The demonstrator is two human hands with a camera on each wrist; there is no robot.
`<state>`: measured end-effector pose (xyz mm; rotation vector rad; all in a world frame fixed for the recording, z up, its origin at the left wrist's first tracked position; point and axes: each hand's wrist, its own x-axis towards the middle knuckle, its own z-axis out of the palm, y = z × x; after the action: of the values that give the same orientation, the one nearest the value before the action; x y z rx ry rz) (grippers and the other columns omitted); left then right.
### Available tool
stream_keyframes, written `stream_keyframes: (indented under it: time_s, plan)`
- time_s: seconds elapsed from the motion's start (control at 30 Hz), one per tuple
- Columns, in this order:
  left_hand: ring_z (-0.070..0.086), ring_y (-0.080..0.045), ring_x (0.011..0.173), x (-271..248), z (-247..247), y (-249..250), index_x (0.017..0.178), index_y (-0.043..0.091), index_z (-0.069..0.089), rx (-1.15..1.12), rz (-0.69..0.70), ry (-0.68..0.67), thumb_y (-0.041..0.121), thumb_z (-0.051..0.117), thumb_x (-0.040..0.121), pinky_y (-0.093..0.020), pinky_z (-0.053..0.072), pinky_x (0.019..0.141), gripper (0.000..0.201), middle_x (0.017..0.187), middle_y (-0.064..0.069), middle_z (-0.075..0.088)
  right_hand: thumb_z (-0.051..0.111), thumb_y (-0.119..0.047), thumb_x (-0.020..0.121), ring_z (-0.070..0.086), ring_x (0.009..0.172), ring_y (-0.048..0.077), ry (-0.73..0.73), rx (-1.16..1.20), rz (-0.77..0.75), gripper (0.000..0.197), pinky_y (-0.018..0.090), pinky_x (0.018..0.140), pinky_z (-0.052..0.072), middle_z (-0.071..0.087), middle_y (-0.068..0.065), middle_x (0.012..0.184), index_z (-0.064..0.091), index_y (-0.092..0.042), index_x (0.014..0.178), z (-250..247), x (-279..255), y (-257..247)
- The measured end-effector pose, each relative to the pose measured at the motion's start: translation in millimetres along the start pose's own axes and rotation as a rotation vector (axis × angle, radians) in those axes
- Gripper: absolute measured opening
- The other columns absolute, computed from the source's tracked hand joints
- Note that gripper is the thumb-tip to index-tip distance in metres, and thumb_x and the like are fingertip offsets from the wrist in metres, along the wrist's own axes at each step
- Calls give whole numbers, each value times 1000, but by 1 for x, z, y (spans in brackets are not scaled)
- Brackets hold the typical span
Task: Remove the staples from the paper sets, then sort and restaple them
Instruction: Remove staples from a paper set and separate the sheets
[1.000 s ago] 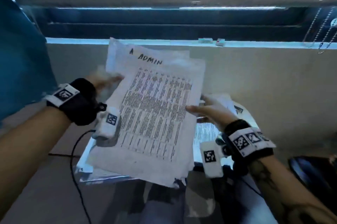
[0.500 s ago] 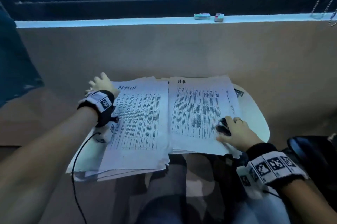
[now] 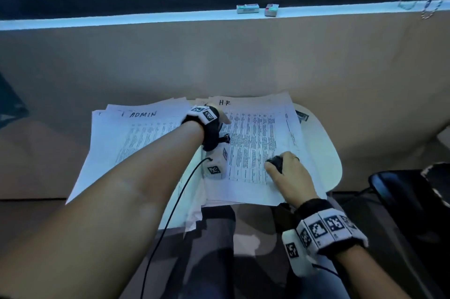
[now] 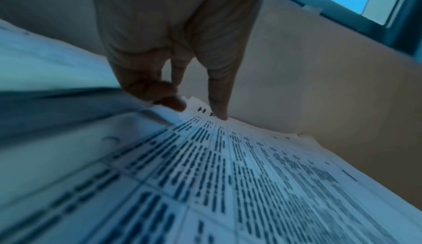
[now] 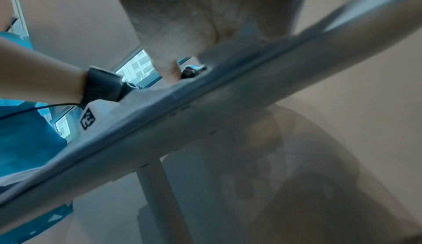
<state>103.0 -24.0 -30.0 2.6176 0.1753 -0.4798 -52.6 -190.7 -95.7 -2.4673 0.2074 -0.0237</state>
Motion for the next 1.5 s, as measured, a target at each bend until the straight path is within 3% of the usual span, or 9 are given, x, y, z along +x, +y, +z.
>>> stream_keyframes:
  time_s: [0.27, 0.37, 0.57, 0.77, 0.87, 0.93, 1.1, 1.37, 1.5]
  plan:
    - [46, -30, 126, 38, -2, 2, 133, 1, 43, -372, -62, 66, 23, 65, 86, -30, 39, 94, 57, 137, -15, 48, 27, -63, 77, 45, 80, 16, -6, 56, -79, 50, 29, 63, 29, 44, -6, 85, 39, -19, 95, -1, 2, 15]
    - [63, -31, 104, 46, -6, -2, 126, 12, 55, -493, -42, 111, 28, 75, 75, -35, 48, 91, 56, 115, -9, 64, 25, -70, 62, 47, 77, 15, 5, 323, -20, 62, 29, 65, 33, 48, -6, 83, 43, -19, 92, -3, 3, 19]
    - [66, -21, 88, 31, -21, 6, 110, 8, 67, -790, 247, 247, 17, 74, 78, -32, 53, 87, 34, 99, -8, 70, 43, -40, 72, 53, 64, 8, -4, 919, 91, 30, 21, 48, 45, 54, 2, 85, 46, -22, 96, -34, 17, 24]
    - [63, -19, 72, -16, -52, 18, 79, 9, 69, -1032, 590, 316, 27, 85, 62, -34, 54, 72, 29, 76, -3, 71, 63, -51, 59, 37, 60, 9, 160, 855, 1, 40, 22, 54, 34, 39, -6, 73, 44, -26, 84, -79, 39, 6]
    - [66, -17, 72, -34, -69, 27, 81, 15, 70, -1041, 667, 415, 27, 80, 67, -39, 56, 78, 21, 74, 4, 72, 77, -31, 73, 38, 59, 10, 328, 776, -100, 36, 15, 48, 36, 43, 0, 74, 42, -22, 75, -108, 55, -14]
    - [65, -19, 78, -47, -81, 32, 85, 20, 69, -984, 759, 495, 42, 74, 63, -40, 56, 81, 31, 83, -3, 71, 72, -20, 80, 41, 63, 11, 376, 733, -168, 31, 12, 46, 38, 43, 5, 78, 42, -21, 75, -128, 64, -32]
    - [47, -1, 62, -74, -95, 34, 80, 31, 65, -894, 912, 614, 39, 70, 68, -23, 44, 69, 15, 68, 20, 64, 73, -13, 78, 54, 84, 8, 418, 792, -357, 24, 11, 56, 46, 37, 0, 110, 53, -24, 85, -171, 63, -73]
    - [51, -17, 93, -89, -82, 0, 92, 19, 64, -880, 806, 592, 9, 76, 73, -40, 46, 91, 25, 96, 3, 54, 69, -5, 68, 62, 69, -1, 157, 1106, -452, 28, 12, 56, 47, 63, -16, 73, 56, -22, 87, -169, 32, -67]
    - [40, -16, 121, -93, -74, -3, 139, 20, 28, -1050, 602, 480, 11, 77, 71, -31, 38, 99, 84, 138, -6, 38, 86, -17, 48, 59, 67, -1, 131, 1300, -396, 45, 13, 50, 46, 61, -10, 72, 57, -19, 83, -151, 23, -57]
